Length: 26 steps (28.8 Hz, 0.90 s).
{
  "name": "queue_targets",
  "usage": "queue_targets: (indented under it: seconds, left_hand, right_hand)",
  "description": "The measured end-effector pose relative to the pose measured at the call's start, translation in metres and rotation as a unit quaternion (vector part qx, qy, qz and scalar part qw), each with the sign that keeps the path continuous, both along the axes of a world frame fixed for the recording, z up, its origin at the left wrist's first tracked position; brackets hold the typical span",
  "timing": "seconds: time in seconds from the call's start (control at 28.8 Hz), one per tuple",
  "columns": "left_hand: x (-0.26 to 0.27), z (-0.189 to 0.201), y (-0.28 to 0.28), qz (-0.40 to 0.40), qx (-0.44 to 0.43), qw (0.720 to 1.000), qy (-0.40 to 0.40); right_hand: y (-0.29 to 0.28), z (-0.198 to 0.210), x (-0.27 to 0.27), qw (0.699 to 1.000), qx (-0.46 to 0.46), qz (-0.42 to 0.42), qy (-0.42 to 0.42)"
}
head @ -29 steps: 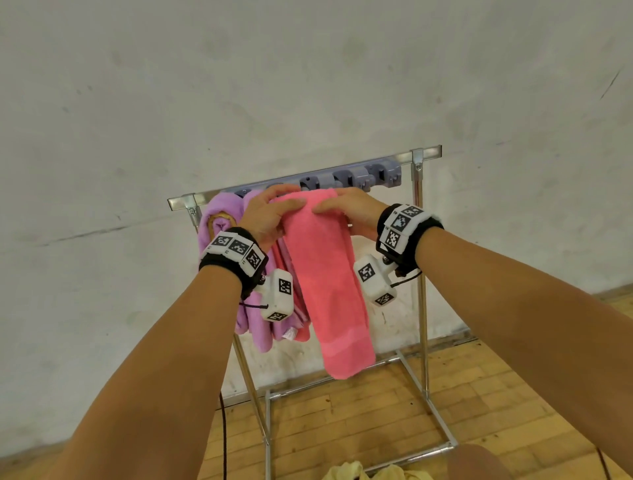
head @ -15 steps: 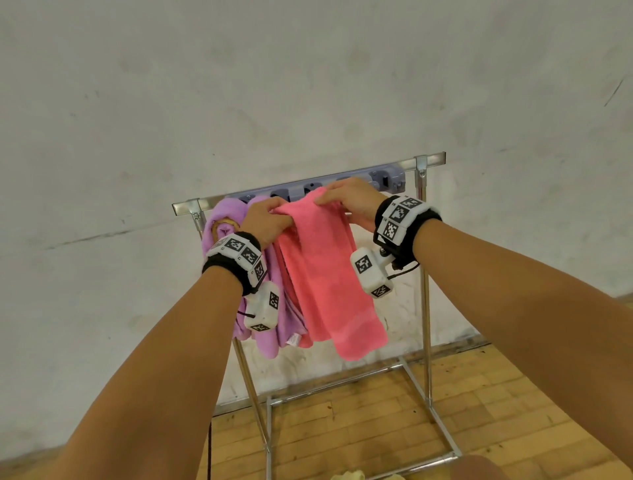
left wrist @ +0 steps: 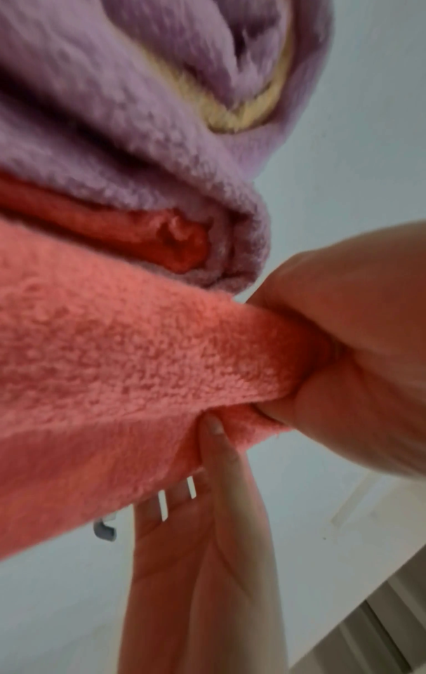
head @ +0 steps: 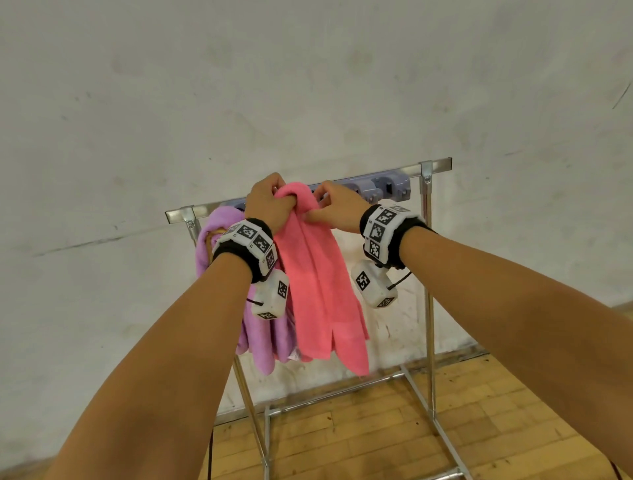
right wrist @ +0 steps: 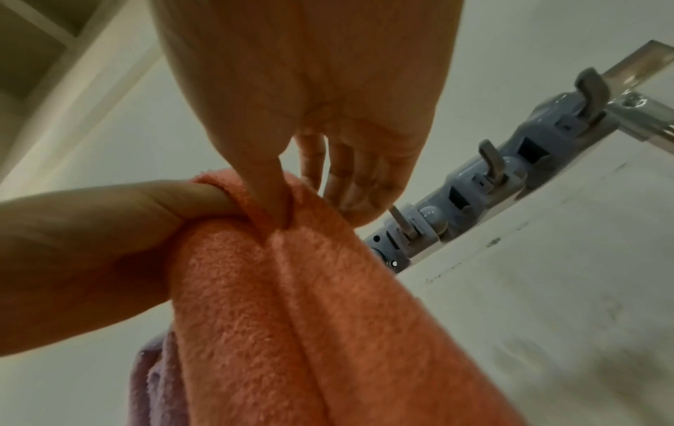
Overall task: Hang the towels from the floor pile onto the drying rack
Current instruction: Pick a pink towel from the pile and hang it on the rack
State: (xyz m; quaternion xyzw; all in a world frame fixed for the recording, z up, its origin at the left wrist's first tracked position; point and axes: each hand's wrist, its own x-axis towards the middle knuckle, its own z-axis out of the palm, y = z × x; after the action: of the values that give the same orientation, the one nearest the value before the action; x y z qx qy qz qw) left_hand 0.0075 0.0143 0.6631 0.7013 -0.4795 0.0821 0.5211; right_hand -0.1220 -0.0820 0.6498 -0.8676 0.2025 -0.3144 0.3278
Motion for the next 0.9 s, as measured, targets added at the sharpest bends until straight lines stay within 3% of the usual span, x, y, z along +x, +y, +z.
queue_targets:
  seconds: [0.14, 0.28, 0.59, 0.76, 0.9]
  left_hand:
    - [0.009, 0.007, -0.006, 0.057, 0.021, 0.997, -0.052]
    - [0.024, 0.004, -0.013, 0.1, 0.042, 0.991, -0.073]
    - [0.027, 0.006, -0.026, 0.115, 0.09, 0.983, -0.111]
    - [0.028, 0.002, -0.032, 0.082, 0.172, 0.972, -0.138]
    - [0.025, -0.007, -0.034, 0.084, 0.2, 0.966, -0.141]
  right_hand:
    - [-0.012, 0.005, 0.017, 0.993, -0.077, -0.08, -0.034]
    - [-0.023, 0.005, 0.03, 0.992, -0.079, -0.088, -0.036]
    - [-0.033, 0.009, 0.056, 0.98, -0.148, -0.126, -0.046]
    - [-0.03, 0.004, 0.06, 0.978, -0.17, -0.111, 0.055]
    - [-0.026, -0.004, 0.06, 0.958, -0.219, -0.113, 0.15]
